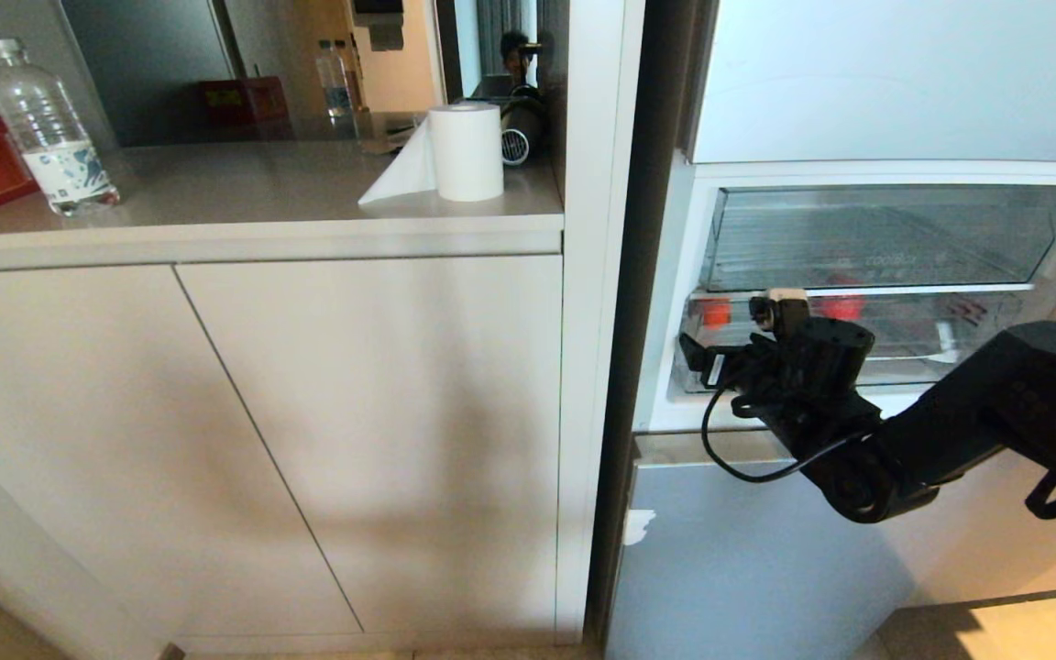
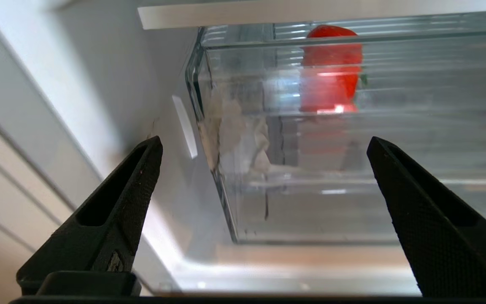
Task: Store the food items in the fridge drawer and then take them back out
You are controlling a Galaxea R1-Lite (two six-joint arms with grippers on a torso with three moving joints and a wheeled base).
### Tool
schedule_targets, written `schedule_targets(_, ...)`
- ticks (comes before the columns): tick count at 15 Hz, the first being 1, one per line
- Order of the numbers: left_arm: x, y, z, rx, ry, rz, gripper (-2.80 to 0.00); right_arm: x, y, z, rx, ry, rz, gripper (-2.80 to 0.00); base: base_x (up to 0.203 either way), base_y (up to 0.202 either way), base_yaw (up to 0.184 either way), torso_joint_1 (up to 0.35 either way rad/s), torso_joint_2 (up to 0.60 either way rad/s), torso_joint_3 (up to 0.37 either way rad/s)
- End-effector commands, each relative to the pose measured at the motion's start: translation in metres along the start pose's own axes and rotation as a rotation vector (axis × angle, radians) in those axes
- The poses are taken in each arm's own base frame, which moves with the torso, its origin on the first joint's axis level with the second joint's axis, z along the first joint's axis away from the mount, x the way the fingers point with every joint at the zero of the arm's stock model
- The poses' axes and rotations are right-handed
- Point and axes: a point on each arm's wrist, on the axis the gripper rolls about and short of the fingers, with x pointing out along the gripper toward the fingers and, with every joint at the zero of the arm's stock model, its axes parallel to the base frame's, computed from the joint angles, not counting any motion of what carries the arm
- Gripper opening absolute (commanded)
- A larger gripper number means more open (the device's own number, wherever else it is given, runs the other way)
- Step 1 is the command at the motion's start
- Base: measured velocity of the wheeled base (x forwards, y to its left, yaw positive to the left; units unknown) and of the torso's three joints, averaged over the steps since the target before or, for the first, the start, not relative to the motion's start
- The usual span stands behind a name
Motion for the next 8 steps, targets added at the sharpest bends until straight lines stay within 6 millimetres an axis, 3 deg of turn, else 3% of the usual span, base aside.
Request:
schedule_targets(1, 0.0002, 0.0, -0.0004, 0.0, 0.003, 0.0, -2.8, 0.006, 0.0015, -0.0051, 0.002, -0.006, -0.002, 0.0, 0.0, 0.0, 0.0, 0.0, 0.0, 0.0)
schedule_targets(8, 0.0002, 0.0, -0.0004, 0.0, 0.003, 0.0, -2.8, 0.0154, 0.0107, -0.0075, 0.008, -0.026, 0.013, 0.0, 0.0, 0.0, 0.0, 0.0, 0.0, 0.0)
